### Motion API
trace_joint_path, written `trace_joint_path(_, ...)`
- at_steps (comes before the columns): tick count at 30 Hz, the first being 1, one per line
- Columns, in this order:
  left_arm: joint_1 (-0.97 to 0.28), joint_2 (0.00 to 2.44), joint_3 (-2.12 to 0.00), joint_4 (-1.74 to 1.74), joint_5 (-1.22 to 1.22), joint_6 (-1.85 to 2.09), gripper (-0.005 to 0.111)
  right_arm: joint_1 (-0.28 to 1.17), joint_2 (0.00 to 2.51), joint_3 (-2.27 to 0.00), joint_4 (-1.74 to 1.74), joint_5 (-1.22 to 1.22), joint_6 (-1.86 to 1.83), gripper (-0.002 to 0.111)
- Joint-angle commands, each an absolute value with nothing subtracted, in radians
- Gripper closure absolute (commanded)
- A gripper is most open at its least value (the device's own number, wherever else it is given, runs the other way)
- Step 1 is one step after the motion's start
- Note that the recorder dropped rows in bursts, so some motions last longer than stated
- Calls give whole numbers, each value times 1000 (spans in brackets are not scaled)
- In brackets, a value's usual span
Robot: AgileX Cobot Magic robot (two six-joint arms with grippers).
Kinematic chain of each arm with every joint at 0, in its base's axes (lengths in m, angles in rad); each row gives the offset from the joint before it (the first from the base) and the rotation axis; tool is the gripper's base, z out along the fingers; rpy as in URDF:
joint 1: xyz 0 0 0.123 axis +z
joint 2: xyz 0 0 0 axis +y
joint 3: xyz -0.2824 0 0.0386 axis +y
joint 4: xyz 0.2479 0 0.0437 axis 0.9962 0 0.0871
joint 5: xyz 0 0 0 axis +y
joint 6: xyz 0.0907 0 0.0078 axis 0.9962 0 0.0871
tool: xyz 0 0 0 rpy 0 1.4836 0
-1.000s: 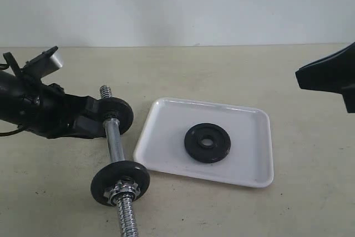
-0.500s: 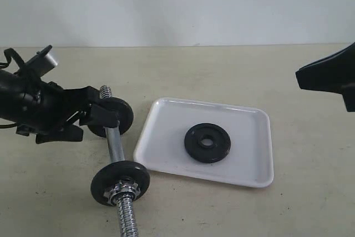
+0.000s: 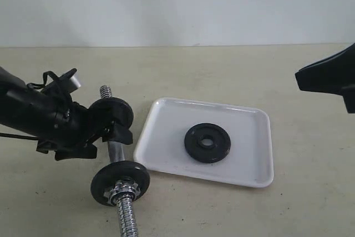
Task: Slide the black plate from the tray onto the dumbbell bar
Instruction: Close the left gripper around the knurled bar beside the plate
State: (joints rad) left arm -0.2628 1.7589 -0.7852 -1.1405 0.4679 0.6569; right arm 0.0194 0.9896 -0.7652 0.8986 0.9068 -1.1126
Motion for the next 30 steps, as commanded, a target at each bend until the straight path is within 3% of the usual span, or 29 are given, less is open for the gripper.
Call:
trace_joint_path(1, -269, 1778, -790, -1163, 422, 658, 29, 20, 989, -771, 900, 918, -1109, 108)
trace_joint_path(18, -269, 1793, -790, -1282, 407, 742, 29, 20, 989, -771, 900, 908, -1107, 108)
trace_joint_path(30, -349, 1793, -790, -1287, 272, 756, 29, 20, 989, -771, 900, 908, -1105, 108)
